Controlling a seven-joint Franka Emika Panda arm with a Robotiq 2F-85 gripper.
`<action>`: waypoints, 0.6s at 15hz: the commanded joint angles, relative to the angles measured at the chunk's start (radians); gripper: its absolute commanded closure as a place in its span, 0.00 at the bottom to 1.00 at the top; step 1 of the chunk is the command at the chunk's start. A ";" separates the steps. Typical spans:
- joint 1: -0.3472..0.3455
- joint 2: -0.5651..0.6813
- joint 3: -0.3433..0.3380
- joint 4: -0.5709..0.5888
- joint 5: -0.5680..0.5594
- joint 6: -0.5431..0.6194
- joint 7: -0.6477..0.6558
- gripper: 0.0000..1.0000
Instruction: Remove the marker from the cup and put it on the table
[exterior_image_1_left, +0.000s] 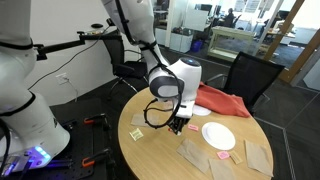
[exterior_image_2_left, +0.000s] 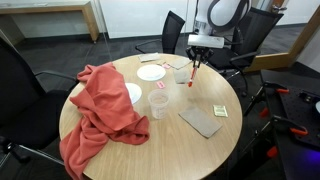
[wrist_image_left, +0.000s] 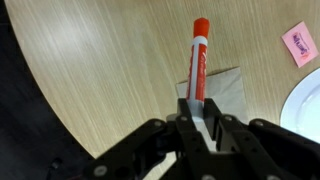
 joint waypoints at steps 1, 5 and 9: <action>-0.011 0.077 0.000 0.044 0.065 0.037 -0.072 0.95; -0.013 0.148 -0.018 0.081 0.097 0.048 -0.112 0.95; 0.007 0.192 -0.057 0.114 0.084 0.051 -0.101 0.55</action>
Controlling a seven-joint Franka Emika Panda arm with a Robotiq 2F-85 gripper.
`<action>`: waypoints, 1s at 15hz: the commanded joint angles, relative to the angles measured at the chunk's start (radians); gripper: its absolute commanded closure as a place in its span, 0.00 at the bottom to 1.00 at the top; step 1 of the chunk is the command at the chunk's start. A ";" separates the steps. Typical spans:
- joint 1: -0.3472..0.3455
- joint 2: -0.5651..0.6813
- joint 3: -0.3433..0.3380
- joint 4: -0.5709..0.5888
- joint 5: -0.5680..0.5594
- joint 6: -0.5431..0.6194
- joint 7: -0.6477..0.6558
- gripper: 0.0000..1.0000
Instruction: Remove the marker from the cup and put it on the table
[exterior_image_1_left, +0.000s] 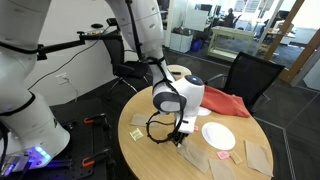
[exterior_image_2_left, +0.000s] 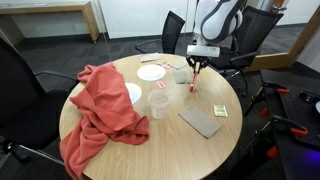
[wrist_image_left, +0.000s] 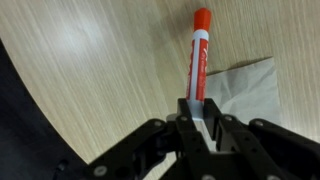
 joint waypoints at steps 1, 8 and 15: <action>0.024 0.034 -0.038 0.030 0.013 0.028 -0.030 0.53; 0.084 -0.042 -0.068 -0.028 0.008 0.100 -0.037 0.02; 0.160 -0.142 -0.063 -0.079 0.000 0.098 -0.015 0.00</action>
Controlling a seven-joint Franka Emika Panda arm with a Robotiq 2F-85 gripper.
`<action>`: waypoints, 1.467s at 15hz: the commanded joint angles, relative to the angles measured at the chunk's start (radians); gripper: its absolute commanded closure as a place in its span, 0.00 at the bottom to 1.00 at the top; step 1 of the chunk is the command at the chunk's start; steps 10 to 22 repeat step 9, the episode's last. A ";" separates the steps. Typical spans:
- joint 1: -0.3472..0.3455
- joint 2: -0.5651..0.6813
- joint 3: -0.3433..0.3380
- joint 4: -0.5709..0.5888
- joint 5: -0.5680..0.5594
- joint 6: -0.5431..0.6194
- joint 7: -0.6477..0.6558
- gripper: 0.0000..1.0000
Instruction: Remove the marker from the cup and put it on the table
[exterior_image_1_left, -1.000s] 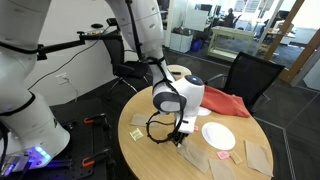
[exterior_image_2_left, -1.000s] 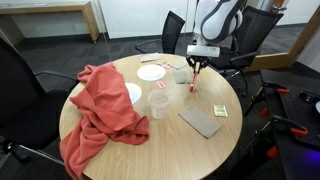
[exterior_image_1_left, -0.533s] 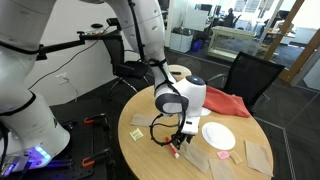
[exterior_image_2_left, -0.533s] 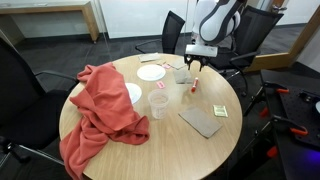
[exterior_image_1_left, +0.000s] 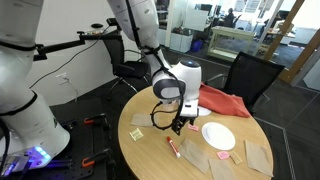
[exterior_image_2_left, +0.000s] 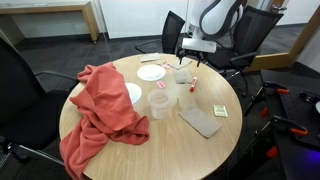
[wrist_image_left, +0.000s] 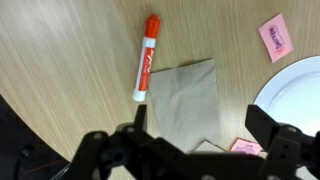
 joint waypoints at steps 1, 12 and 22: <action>0.046 -0.079 -0.008 -0.064 0.000 0.017 -0.002 0.00; 0.069 -0.057 0.002 -0.035 0.002 -0.001 -0.003 0.00; 0.069 -0.057 0.002 -0.035 0.002 -0.001 -0.003 0.00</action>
